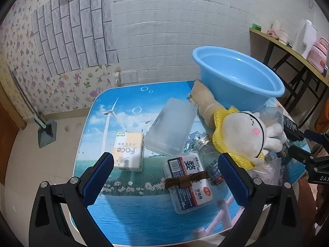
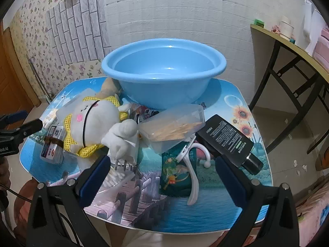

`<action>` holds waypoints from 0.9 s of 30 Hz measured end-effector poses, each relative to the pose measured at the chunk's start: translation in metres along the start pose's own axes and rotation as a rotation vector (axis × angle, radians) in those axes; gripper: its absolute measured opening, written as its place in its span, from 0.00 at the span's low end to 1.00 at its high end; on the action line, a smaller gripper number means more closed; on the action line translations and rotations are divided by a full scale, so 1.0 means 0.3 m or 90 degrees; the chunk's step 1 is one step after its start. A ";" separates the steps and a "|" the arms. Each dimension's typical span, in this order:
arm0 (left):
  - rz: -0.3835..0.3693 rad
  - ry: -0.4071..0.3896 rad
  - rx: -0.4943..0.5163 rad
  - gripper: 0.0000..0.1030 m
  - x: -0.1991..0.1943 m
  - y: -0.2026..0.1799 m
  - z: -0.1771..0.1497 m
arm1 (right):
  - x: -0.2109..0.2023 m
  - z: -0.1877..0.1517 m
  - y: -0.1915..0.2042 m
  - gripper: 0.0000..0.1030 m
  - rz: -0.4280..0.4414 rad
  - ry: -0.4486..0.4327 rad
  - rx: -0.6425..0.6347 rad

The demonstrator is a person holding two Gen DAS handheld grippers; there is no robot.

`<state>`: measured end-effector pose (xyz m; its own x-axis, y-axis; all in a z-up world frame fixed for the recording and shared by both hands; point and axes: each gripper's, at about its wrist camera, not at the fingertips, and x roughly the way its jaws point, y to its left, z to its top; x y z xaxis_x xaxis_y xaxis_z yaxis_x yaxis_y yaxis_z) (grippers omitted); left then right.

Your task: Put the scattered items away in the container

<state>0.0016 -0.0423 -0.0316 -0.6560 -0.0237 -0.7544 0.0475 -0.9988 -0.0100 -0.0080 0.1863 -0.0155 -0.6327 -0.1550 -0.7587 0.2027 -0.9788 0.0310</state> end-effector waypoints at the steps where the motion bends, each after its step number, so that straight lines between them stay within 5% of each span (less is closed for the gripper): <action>1: 0.001 0.000 -0.001 0.99 0.001 0.004 -0.002 | 0.002 -0.001 -0.001 1.00 0.000 0.000 0.000; 27: -0.022 0.016 -0.005 0.99 0.039 -0.006 -0.042 | 0.034 -0.032 -0.026 1.00 0.008 0.027 0.019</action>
<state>0.0035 -0.0403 -0.0486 -0.6382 0.0121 -0.7698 0.0315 -0.9986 -0.0419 -0.0088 0.1938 -0.0298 -0.5984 -0.1624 -0.7846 0.1871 -0.9805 0.0602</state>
